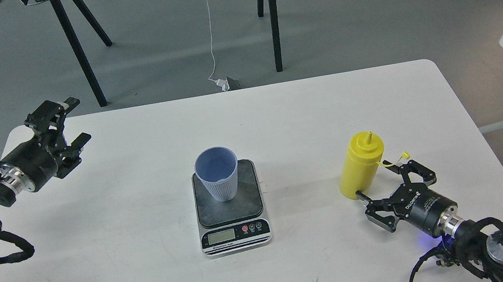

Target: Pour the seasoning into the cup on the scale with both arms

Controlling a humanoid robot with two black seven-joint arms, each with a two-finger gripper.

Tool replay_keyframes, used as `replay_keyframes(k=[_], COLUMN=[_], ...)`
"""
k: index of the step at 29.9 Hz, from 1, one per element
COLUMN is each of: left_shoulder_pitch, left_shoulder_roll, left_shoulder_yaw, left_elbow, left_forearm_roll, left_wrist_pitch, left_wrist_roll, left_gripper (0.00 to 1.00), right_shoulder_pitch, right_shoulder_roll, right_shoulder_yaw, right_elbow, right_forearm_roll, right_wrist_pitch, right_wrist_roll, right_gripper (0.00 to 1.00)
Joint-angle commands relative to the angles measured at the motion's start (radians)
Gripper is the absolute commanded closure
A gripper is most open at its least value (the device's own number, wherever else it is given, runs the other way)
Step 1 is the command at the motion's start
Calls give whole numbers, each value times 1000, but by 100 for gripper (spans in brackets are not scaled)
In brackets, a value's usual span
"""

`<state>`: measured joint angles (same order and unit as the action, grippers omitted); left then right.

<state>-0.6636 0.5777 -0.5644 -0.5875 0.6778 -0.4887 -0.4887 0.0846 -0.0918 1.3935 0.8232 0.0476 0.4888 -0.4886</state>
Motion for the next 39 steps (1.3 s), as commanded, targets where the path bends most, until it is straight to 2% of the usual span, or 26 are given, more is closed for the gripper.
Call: replay_keyframes(k=[1, 12, 23, 26, 29, 34, 39], left_shoulder_pitch=[-1, -5, -2, -2, -2, -2, -5], left_shoulder_roll=[-2, -7, -2, 4, 4, -4, -1], left_shoulder_yaw=[0, -2, -2, -2, -8, -14, -14], left_elbow=[0, 0, 0, -3, -3, -3, -3], left_forearm_roll=[0, -1, -4, -12, -15, -17, -72], left_wrist_pitch=[0, 0, 0, 0, 0, 0, 0], left_wrist_roll=[0, 0, 0, 0, 0, 0, 0], left_gripper=[1, 1, 1, 1, 1, 1, 1], right_shoulder_pitch=[-19, -127, -200, -85, 48, 242, 325], right_shoulder_roll=[-29, -78, -290, -342, -364, -341, -260], right_shoulder_yaw=[-40, -50, 42, 50, 21, -33, -56], right_elbow=[59, 211, 412, 381, 275, 84, 13], right_forearm_roll=[3, 6, 119, 133, 132, 130, 123], right_wrist_pitch=[0, 0, 0, 0, 0, 0, 0], right_wrist_roll=[0, 0, 0, 0, 0, 0, 0], right_gripper=[5, 5, 4, 4, 4, 4, 4])
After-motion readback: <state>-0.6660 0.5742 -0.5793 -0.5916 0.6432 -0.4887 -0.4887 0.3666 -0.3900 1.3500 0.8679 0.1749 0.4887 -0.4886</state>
